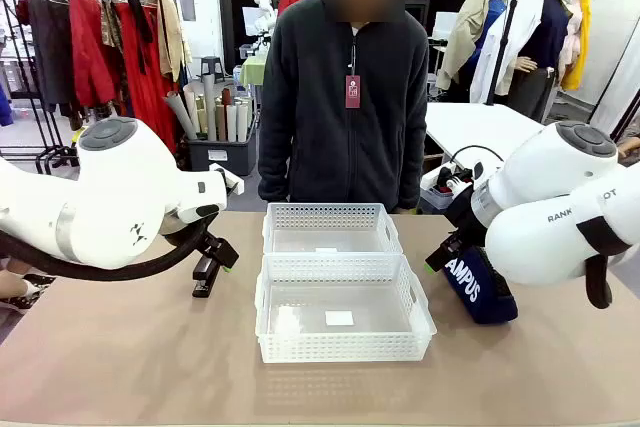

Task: Distribute items into two baskets.
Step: Pick up the Pencil pouch that the person points to.

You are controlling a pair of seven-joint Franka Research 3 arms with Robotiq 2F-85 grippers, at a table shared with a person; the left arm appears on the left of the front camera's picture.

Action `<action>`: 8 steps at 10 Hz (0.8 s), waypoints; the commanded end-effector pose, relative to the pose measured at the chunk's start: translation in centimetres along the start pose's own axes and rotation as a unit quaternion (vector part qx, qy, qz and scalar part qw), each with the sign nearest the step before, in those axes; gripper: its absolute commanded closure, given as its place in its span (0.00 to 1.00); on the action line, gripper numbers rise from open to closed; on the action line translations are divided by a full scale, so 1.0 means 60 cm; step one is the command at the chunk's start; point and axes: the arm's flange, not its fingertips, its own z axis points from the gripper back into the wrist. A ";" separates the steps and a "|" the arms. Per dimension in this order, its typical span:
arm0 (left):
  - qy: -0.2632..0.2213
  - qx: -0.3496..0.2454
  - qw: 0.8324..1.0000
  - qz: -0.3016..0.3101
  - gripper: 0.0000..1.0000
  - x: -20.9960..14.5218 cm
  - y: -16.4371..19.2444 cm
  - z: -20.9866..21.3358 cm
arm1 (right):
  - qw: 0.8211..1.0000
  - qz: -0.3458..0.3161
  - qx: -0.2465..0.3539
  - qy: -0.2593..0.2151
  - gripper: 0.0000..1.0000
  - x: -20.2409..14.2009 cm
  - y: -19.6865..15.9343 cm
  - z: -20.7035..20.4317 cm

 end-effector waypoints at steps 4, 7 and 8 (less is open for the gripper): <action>0.000 0.000 1.000 0.000 0.00 0.000 0.000 0.000 | 1.000 0.000 0.000 0.000 0.00 0.000 0.000 0.000; 0.000 0.000 1.000 0.000 0.00 0.000 0.000 0.000 | 1.000 0.000 0.000 0.000 0.00 0.000 0.000 0.000; 0.000 0.000 1.000 0.000 0.00 0.000 0.000 0.000 | 1.000 0.000 0.000 0.000 0.00 0.000 0.000 0.000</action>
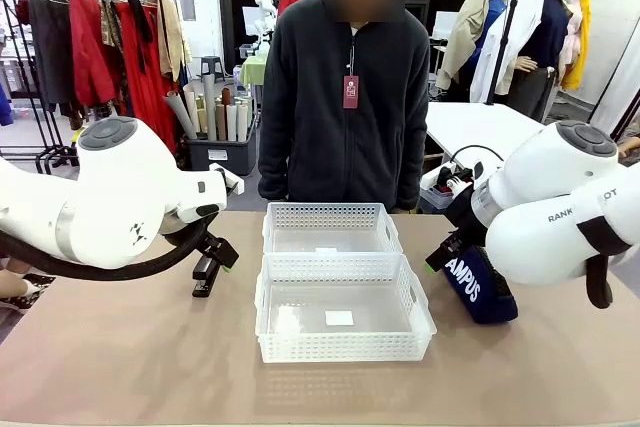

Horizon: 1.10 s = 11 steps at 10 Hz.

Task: Distribute items into two baskets.
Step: Pick up the Pencil pouch that the person points to.

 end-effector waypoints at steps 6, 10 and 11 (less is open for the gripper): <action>0.000 0.000 1.000 0.000 0.00 0.000 0.000 0.000 | 1.000 0.000 0.000 0.000 0.00 0.000 0.000 0.000; 0.000 0.000 1.000 0.000 0.00 0.000 0.000 0.000 | 1.000 0.000 0.000 0.000 0.00 0.000 0.000 0.000; 0.010 -0.008 1.000 0.003 0.00 -0.002 0.007 0.012 | 1.000 -0.015 0.013 0.003 0.00 0.004 0.004 0.000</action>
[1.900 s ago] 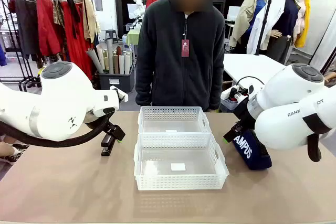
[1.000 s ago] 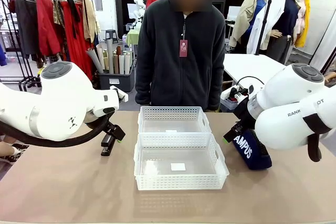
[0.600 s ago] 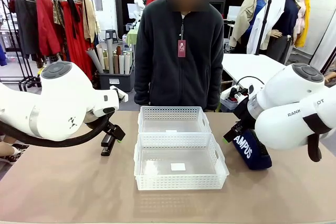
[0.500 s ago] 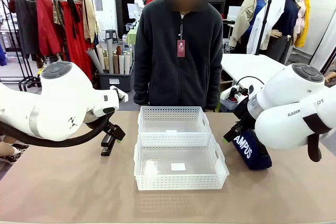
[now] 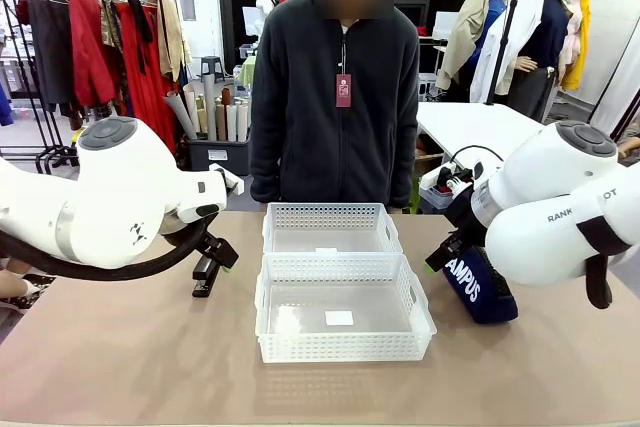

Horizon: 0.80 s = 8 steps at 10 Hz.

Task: Distribute items into two baskets.
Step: Pick up the Pencil pouch that the person points to.

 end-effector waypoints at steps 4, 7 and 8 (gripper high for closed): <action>0.020 -0.022 0.999 0.018 0.00 0.011 0.002 0.062 | 0.998 -0.027 0.052 -0.004 0.00 0.039 -0.001 0.059; 0.021 -0.057 0.998 0.026 0.00 0.042 0.005 0.116 | 0.989 -0.063 0.129 0.034 0.00 0.068 -0.015 0.119; 0.018 -0.093 0.995 0.025 0.00 0.052 0.015 0.141 | 0.982 -0.081 0.166 0.039 0.00 0.076 -0.018 0.139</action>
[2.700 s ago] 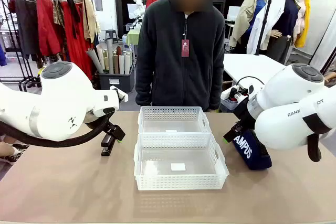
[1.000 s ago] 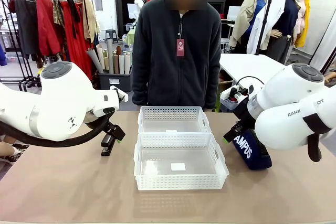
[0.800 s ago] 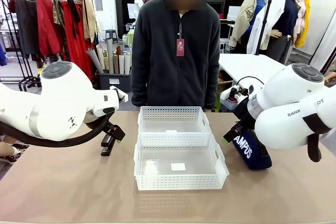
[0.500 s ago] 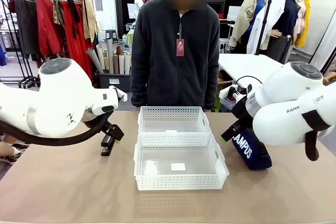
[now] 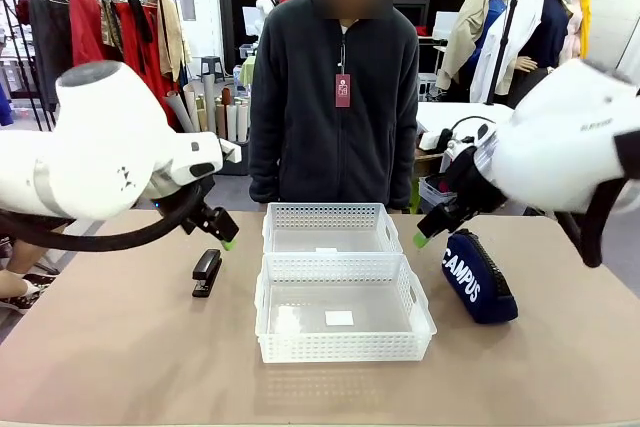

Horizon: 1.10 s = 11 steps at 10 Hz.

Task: Distribute items into two baskets.
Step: Pick up the Pencil pouch that the person points to.

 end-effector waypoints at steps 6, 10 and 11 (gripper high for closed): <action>0.017 -0.185 0.982 0.043 0.00 0.056 0.054 0.079 | 0.974 -0.071 0.212 -0.037 0.00 0.045 -0.067 0.081; 0.014 -0.168 0.985 0.040 0.00 0.042 0.038 0.090 | 0.979 -0.077 0.186 -0.029 0.00 0.036 -0.048 0.095; 0.014 -0.168 0.985 0.040 0.00 0.042 0.038 0.090 | 0.979 -0.077 0.186 -0.029 0.00 0.036 -0.048 0.095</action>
